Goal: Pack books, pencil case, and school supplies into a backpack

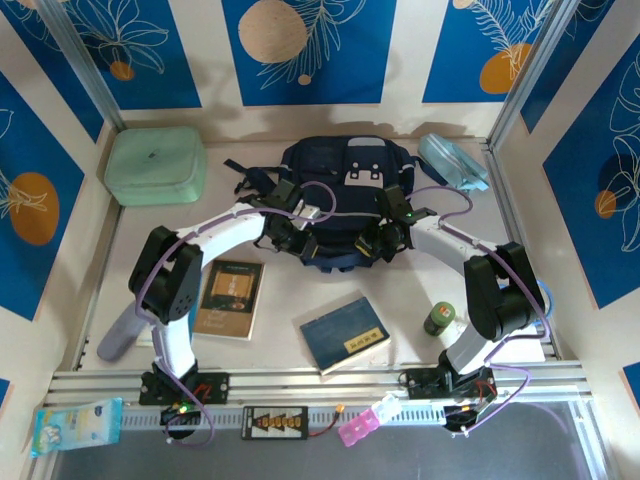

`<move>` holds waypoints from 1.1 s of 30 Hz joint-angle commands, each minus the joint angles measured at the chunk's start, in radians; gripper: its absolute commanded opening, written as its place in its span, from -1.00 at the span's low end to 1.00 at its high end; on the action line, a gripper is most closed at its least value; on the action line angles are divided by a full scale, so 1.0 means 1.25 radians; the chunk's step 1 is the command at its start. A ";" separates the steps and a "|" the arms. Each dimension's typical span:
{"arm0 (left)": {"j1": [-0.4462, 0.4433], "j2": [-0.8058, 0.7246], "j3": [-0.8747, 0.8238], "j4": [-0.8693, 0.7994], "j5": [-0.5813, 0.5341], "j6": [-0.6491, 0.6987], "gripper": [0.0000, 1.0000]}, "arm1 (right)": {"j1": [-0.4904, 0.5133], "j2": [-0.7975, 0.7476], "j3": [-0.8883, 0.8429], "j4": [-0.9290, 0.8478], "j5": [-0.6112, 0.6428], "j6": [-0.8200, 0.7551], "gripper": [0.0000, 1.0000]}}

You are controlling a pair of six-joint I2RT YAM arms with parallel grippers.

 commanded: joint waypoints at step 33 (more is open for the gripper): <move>-0.005 -0.026 0.041 -0.090 -0.032 0.041 -1.00 | -0.101 -0.140 -0.003 -0.079 0.079 -0.099 -0.29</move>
